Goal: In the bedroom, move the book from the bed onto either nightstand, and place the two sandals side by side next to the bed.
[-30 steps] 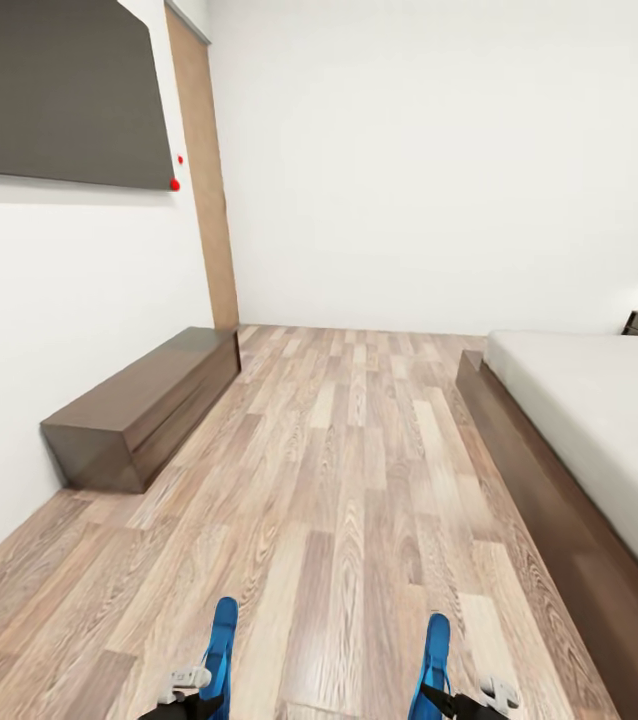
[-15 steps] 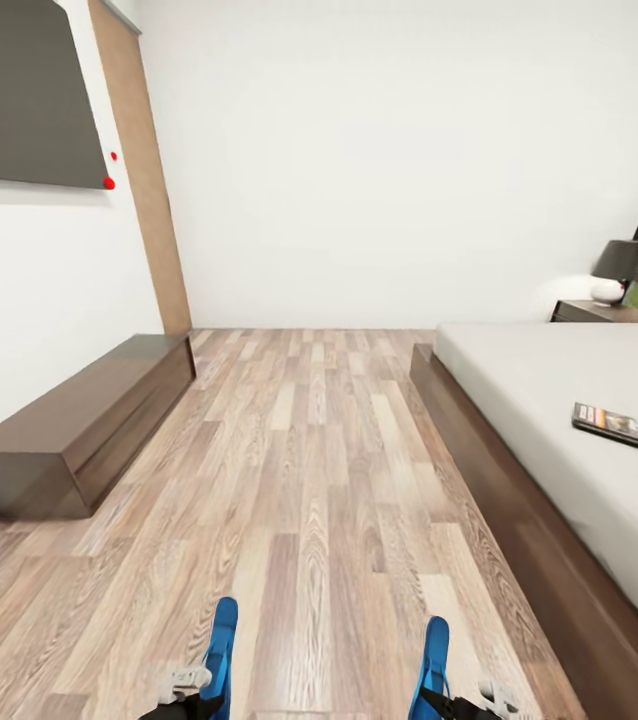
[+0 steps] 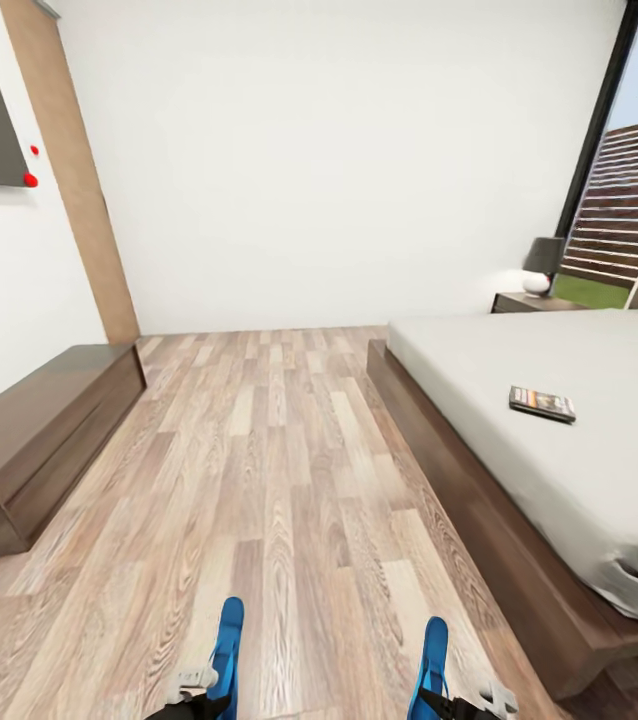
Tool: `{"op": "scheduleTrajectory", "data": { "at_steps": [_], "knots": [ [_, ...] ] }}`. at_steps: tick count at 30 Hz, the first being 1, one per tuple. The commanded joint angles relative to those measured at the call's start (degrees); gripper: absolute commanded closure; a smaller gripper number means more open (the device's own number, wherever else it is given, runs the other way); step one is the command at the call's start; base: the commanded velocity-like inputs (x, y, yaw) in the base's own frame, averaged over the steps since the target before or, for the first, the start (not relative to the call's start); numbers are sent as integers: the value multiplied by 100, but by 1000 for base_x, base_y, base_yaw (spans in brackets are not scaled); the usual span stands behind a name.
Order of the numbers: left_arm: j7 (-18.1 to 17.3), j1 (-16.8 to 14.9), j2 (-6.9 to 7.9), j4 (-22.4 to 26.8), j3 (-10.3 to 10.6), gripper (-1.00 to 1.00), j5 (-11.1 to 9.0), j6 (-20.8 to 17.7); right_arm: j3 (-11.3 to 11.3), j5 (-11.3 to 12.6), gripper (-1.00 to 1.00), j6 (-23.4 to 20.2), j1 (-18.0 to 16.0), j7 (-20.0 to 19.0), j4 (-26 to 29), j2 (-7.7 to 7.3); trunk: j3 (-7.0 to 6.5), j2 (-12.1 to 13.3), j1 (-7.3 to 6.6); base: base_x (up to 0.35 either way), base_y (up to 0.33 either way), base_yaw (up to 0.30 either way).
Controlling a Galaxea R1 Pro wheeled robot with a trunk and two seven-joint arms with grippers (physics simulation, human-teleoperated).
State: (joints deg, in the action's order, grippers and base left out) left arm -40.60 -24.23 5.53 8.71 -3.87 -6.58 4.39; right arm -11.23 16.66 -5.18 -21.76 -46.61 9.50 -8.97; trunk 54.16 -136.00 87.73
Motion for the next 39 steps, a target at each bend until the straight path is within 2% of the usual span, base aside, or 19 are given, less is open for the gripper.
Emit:
{"op": "scheduleTrajectory", "data": {
  "at_steps": [1,37,39],
  "knots": [
    [-36,-2,0,-3,-43,100,9,10,-28,30,100,-62,-4,-24,-1,1,5,-2,-1,0,0,-300],
    [-36,-2,-4,-1,-41,100,8,10,-28,30,100,-62,-4,-26,-1,1,5,-2,-1,0,0,-300],
    [-36,-2,-7,-1,-37,100,8,10,-28,30,100,-62,-4,-25,-1,1,-31,78,-45,0,0,-300]
  ]
}}
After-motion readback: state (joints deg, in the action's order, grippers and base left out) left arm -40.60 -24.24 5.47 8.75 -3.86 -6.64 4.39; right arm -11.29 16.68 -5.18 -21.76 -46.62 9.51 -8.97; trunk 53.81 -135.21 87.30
